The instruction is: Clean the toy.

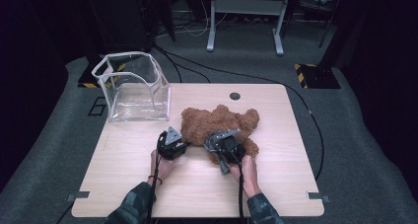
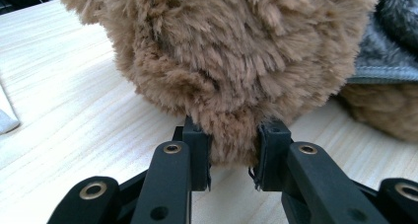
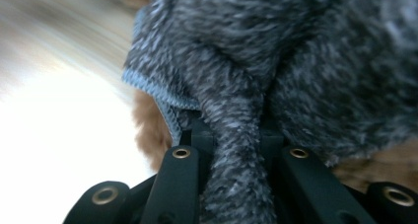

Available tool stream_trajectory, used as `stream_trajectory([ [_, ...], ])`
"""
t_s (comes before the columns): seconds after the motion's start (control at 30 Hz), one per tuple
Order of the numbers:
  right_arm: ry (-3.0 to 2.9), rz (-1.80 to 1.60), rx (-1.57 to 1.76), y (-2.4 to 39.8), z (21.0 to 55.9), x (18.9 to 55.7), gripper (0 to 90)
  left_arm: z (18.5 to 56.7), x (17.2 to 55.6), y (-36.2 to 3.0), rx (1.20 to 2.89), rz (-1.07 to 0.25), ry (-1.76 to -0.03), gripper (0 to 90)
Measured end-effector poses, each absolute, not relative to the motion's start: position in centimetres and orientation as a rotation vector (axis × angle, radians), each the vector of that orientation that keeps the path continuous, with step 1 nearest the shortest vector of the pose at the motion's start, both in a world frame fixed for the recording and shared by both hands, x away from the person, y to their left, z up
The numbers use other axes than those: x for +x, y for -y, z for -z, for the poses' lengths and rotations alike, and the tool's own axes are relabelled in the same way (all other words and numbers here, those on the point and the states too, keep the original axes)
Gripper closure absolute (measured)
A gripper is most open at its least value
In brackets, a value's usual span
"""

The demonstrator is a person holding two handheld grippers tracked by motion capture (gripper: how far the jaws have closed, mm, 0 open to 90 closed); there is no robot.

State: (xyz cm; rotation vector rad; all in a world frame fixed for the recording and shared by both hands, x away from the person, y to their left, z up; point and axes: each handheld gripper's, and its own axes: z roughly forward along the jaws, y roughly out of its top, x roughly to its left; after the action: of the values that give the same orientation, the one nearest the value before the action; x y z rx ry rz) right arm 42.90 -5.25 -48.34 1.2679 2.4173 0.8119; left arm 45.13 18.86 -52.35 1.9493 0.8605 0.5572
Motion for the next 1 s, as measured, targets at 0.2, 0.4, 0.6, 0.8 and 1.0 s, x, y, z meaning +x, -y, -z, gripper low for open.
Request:
stream_trajectory([
  [0.2, -2.558, -0.867, 1.271, 4.2, 48.7, 42.2, 77.1, 52.4, 45.1, -18.8, 1.944, -0.56, -0.86, 72.1],
  [0.4, -2.459, -0.943, 1.227, 5.2, 45.7, 42.1, 76.7, 52.4, 45.1, -18.8, 1.944, -0.555, -0.861, 72.1],
  [0.6, -2.348, -0.956, 1.188, 5.1, 43.6, 43.8, 76.6, 52.4, 45.1, -18.8, 1.944, -0.555, -0.861, 72.2],
  [0.8, -2.332, -0.89, 1.282, 5.8, 45.1, 44.3, 77.0, 52.4, 45.1, -18.8, 1.941, -0.555, -0.858, 72.2],
  [1.0, -2.323, -0.799, 1.361, 8.3, 45.9, 43.4, 77.0, 52.3, 45.1, -18.9, 1.945, -0.548, -0.856, 72.2],
])
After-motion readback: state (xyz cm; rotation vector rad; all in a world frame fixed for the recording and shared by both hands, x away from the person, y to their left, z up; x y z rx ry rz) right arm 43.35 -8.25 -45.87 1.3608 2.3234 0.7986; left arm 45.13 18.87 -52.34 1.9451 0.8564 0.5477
